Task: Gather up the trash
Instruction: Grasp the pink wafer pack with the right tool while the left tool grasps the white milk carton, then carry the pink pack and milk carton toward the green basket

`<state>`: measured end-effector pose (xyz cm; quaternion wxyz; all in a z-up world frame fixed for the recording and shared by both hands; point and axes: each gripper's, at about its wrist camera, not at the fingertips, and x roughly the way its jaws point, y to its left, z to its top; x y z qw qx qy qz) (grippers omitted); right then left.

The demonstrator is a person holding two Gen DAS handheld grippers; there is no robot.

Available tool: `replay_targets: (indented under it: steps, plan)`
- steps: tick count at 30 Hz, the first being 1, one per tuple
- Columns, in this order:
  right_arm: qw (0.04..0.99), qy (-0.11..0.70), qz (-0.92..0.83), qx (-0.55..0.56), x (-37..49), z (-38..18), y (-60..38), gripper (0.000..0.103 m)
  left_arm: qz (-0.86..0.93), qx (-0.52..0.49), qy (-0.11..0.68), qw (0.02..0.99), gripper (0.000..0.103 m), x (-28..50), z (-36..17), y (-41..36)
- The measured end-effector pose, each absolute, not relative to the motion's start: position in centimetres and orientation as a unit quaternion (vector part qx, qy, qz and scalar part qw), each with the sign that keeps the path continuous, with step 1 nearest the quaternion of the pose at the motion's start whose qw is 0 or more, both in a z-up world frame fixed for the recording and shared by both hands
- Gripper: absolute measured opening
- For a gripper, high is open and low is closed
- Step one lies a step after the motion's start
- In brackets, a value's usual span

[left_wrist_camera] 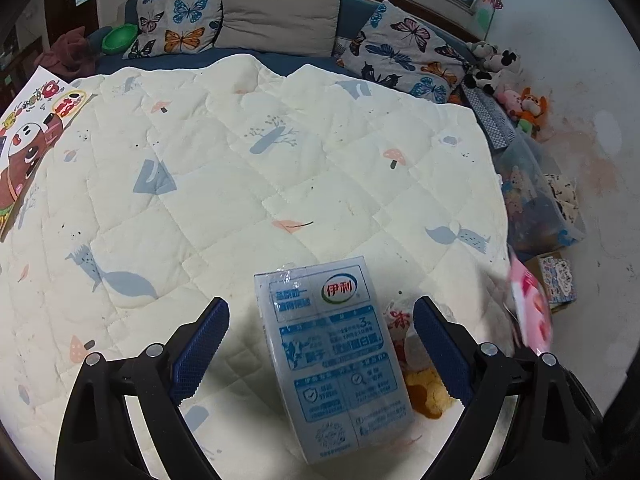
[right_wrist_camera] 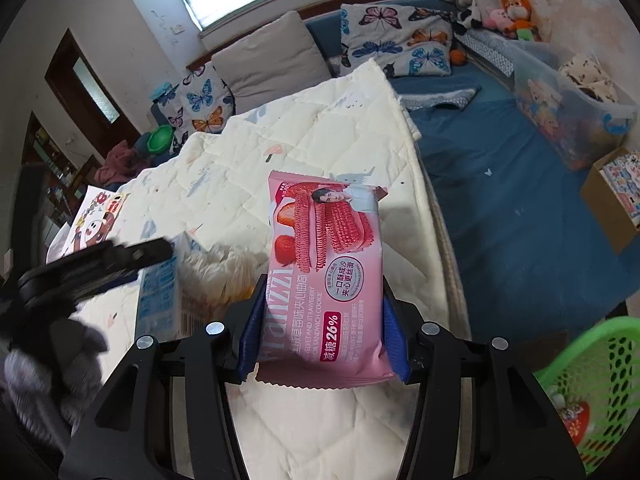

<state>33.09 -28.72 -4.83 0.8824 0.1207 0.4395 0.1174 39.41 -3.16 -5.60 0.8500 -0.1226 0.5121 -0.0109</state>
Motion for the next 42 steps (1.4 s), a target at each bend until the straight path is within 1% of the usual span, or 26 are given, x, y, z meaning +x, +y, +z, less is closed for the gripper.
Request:
replay_targets:
  steps: [5,6,7,9,11,12,18,22,33,42]
  plan:
    - [0.887,0.43,0.125,0.111,30.7,-4.0,-29.0,0.052,0.015,-0.126,0.518,0.846,0.09,40.2,-6.5,-2.9]
    - [0.888,0.429,0.125,0.11,30.4,-3.9,-29.0,0.052,0.018,-0.126,0.52,0.845,0.089,40.4,-6.6,-2.8]
    - [0.889,0.426,0.126,0.108,29.8,-3.6,-29.1,0.052,0.02,-0.129,0.521,0.843,0.084,40.4,-6.8,-2.7]
    - [0.892,0.421,0.127,0.103,28.7,-3.3,-29.2,0.052,0.014,-0.139,0.524,0.84,0.081,40.5,-7.1,-2.4]
    - [0.895,0.417,0.124,0.098,27.8,-3.1,-29.3,0.052,0.002,-0.143,0.522,0.841,0.074,40.4,-7.1,-2.5]
    - [0.897,0.415,0.122,0.094,27.3,-3.0,-29.3,0.052,-0.004,-0.146,0.522,0.841,0.068,40.4,-6.9,-2.6]
    - [0.902,0.407,0.113,0.094,24.8,-2.7,-30.0,0.052,-0.007,-0.136,0.514,0.847,0.067,39.2,-6.1,-2.5]
    - [0.904,0.401,0.11,0.1,23.8,-2.6,-30.6,0.052,-0.017,-0.146,0.51,0.848,0.066,38.0,-5.4,-1.8]
    - [0.91,0.39,0.095,0.106,18.8,-2.3,-32.0,0.052,-0.066,-0.164,0.466,0.867,0.066,31.2,-0.7,-0.5]
    - [0.912,0.39,0.065,0.11,14.6,-2.8,-34.3,0.052,-0.116,-0.156,0.44,0.877,0.066,25.6,2.3,-1.8]
